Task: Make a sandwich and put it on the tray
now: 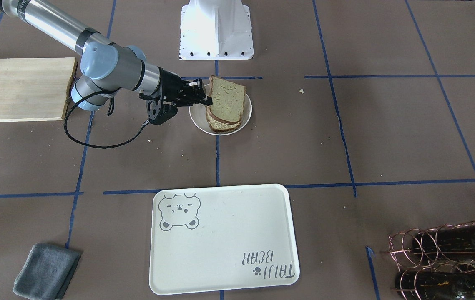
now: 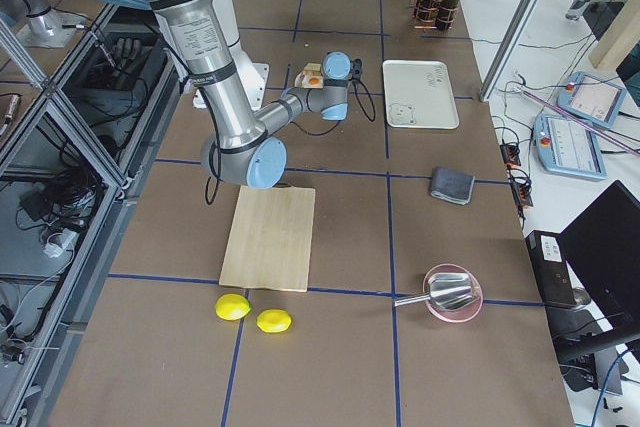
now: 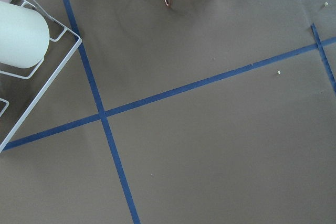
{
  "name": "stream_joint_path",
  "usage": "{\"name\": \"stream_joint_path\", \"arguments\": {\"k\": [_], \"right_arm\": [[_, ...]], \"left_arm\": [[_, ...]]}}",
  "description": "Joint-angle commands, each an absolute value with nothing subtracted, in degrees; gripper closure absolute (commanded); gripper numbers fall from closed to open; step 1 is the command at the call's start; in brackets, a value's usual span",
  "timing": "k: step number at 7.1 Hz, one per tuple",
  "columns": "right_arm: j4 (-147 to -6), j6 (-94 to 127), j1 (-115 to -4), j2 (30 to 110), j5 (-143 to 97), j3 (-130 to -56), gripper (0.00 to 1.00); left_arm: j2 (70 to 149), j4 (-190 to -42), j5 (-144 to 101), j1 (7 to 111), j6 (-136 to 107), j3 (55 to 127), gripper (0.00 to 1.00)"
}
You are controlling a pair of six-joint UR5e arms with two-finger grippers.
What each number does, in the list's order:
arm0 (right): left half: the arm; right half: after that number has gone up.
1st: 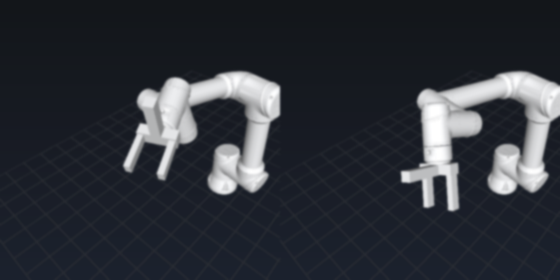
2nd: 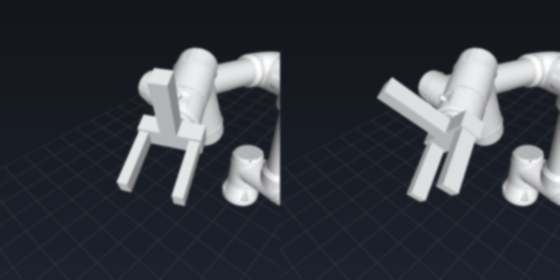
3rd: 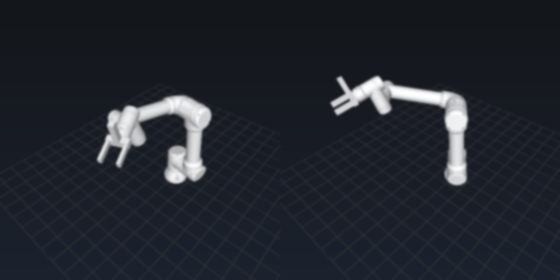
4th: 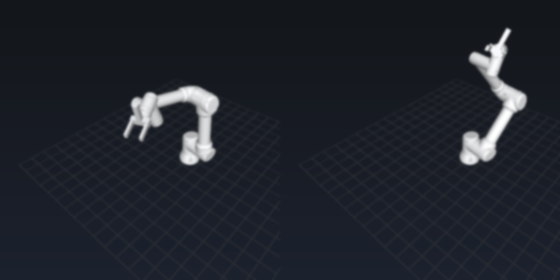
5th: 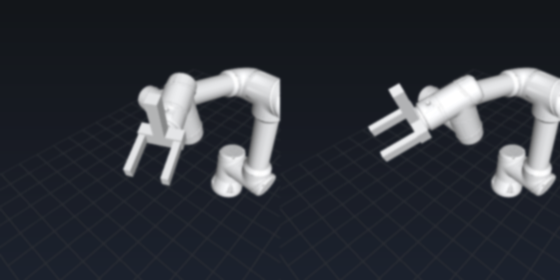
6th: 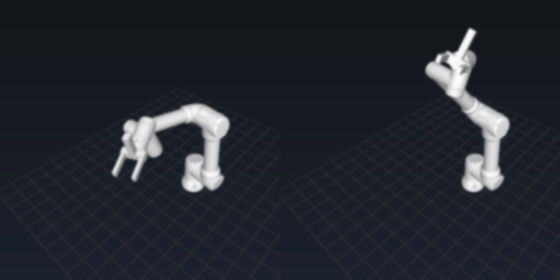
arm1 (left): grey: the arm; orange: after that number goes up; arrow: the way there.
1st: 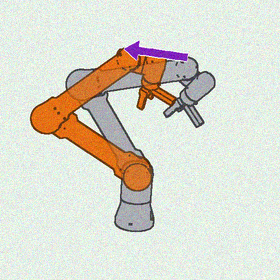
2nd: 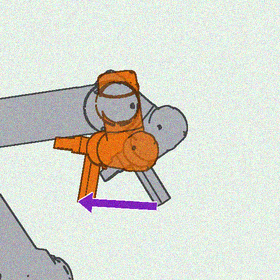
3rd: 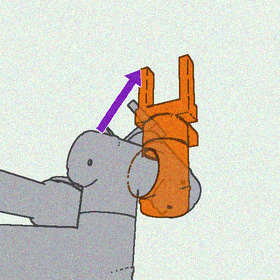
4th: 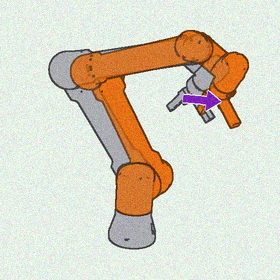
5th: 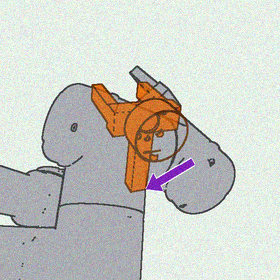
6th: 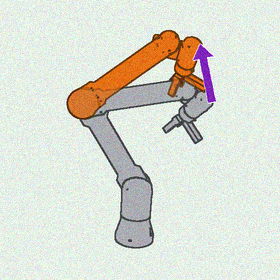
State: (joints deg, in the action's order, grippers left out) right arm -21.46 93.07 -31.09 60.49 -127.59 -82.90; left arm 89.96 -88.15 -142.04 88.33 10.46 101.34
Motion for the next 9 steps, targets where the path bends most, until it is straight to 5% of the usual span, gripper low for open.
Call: {"name": "stream_joint_path", "arguments": {"k": [1, 3, 4, 5, 9], "right_arm": [[-21.4, 91.9, -30.4, 61.1, -128.0, -82.4, 1.0], [-21.4, 91.7, -30.6, 61.5, -128.3, -82.6, 1.0], [-21.4, 91.7, -30.8, 62.0, -128.3, -82.5, 0.85], [-21.4, 91.8, -30.8, 62.0, -128.1, -82.5, 0.01], [-22.4, 91.7, -41.2, 67.0, -128.8, -83.5, 0.0]], "left_arm": [[90.0, -88.2, -142.1, 88.3, 10.5, 101.3, 0.0], [90.0, -88.2, -142.1, 88.3, 10.5, 101.4, 0.0], [90.0, -88.3, -142.1, 88.3, 10.5, 101.5, 0.0], [90.1, -89.6, -143.6, 87.5, 9.6, 101.5, 0.0], [90.4, -124.4, -140.6, 62.6, -46.8, 105.0, 0.0]]}}
